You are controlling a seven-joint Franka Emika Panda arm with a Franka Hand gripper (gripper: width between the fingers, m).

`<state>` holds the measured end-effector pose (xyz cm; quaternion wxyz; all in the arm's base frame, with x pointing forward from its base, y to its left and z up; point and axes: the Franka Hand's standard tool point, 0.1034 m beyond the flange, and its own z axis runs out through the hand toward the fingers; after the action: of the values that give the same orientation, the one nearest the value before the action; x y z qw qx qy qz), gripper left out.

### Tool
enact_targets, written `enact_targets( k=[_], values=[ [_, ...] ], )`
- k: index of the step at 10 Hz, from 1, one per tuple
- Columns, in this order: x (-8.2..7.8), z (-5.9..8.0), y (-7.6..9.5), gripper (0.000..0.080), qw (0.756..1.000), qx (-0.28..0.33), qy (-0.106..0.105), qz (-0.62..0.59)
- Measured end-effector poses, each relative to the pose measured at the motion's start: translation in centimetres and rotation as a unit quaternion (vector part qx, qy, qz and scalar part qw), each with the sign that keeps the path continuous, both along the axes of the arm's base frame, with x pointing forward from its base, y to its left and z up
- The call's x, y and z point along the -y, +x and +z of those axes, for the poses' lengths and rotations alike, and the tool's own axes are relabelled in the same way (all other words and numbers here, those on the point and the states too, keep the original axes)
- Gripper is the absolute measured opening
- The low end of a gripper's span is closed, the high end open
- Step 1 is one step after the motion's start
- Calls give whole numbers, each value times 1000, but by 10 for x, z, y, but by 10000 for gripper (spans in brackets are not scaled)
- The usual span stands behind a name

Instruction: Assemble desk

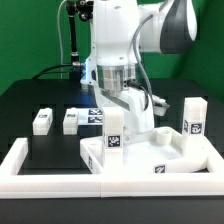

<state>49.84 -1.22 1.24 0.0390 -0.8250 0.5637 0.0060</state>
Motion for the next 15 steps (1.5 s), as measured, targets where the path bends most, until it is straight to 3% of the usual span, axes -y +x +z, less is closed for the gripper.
enact_targets(
  k=[4,8,10,12,15],
  values=[
    [27,3,1,64,977,3,-11,213],
    [28,2,2,63,941,8,-18,338],
    [34,4,6,62,891,12,-27,452],
    [31,4,18,62,834,20,-46,549],
    [29,3,20,60,777,25,-59,626]
  ],
)
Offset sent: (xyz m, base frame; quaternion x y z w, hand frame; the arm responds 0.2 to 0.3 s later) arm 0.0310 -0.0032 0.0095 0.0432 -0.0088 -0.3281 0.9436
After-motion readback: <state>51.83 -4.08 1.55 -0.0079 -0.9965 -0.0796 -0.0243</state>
